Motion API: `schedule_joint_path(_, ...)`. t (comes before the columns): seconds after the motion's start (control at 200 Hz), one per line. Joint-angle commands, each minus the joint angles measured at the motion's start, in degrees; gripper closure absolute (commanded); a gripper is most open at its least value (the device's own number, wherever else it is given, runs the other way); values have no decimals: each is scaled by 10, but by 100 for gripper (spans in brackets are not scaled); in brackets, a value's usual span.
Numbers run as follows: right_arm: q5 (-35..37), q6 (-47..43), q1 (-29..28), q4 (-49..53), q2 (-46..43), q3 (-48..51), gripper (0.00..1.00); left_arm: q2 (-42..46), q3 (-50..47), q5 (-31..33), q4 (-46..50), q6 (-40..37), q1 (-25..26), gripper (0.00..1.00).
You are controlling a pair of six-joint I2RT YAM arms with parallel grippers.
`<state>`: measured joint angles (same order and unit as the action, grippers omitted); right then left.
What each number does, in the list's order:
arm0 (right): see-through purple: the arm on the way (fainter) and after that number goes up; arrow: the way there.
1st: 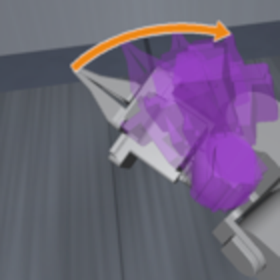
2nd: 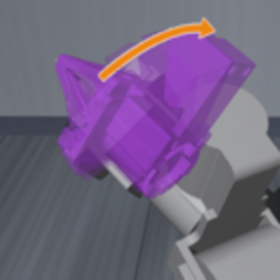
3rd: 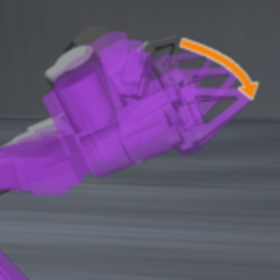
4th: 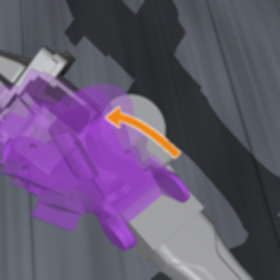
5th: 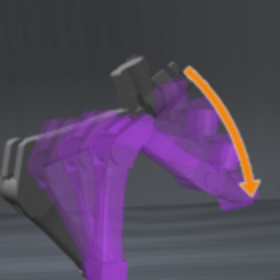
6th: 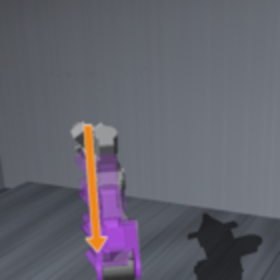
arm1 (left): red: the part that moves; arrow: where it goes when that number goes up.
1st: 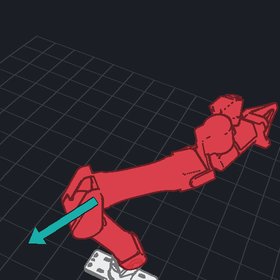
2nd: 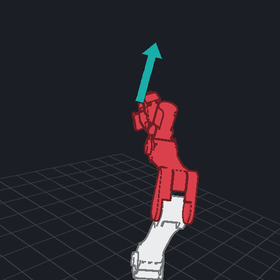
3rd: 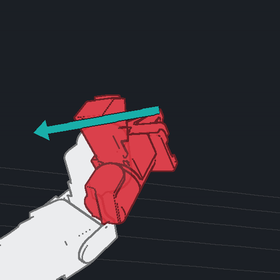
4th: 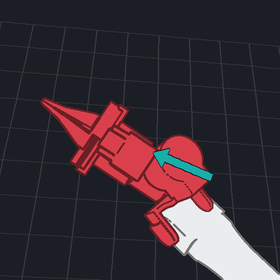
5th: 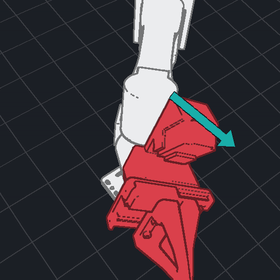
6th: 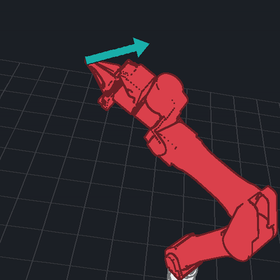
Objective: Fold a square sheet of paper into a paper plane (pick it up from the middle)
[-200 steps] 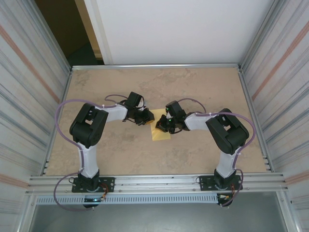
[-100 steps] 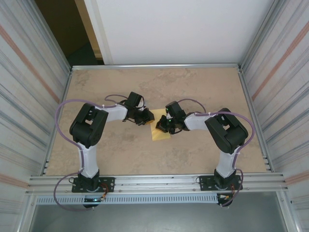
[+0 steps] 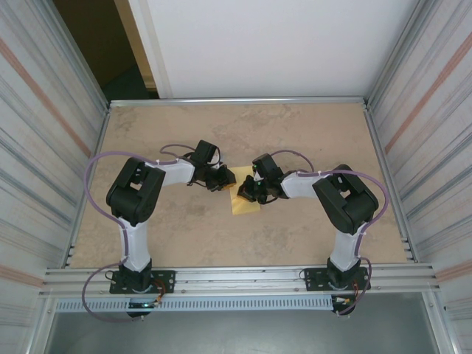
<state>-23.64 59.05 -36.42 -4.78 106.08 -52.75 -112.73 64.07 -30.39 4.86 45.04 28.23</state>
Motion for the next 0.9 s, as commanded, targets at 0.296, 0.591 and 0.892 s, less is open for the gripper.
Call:
schedule_joint_path(0.296, -6, -22, -5, 22, 21, -17, 97, -13, -5, 5, 30, -11, 3, 81)
schedule_joint_path(0.591, 0, -24, -5, 37, 24, -20, 93, -11, -4, 6, 32, -12, 3, 81)
schedule_joint_path(0.892, 9, -24, -5, 48, 22, -19, 80, 14, 16, 11, 48, -19, -13, 81)
